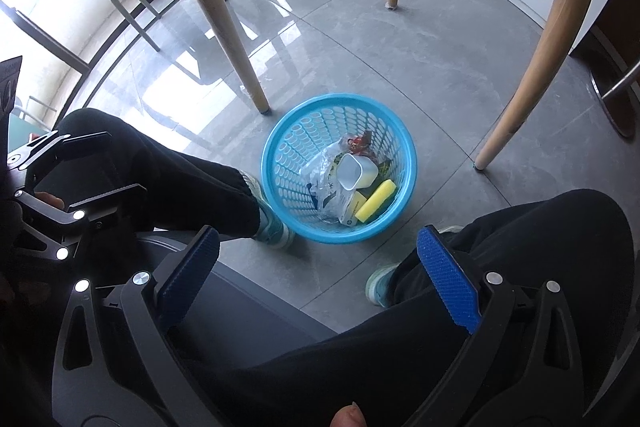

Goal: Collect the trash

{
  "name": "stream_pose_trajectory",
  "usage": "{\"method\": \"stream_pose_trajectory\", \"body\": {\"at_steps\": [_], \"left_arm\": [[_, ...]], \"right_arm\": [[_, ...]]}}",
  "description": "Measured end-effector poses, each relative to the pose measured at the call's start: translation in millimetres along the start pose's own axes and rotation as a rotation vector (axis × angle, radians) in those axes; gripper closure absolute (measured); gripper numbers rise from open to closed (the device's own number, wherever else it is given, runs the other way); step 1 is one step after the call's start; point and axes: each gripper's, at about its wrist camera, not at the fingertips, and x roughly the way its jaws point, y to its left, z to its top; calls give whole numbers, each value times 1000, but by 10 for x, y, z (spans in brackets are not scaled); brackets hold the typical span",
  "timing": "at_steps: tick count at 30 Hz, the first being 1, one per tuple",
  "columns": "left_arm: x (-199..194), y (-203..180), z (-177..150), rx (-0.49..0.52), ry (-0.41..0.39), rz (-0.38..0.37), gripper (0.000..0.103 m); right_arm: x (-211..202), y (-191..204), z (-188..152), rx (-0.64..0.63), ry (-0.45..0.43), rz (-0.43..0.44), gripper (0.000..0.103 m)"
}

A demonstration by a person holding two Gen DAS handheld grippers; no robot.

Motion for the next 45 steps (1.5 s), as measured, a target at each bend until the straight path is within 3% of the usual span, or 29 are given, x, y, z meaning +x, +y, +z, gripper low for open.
{"method": "stream_pose_trajectory", "body": {"at_steps": [45], "left_arm": [[59,80,-1,-37,20,-71,6]], "right_arm": [[75,-59,-22,32,25,85,9]]}}
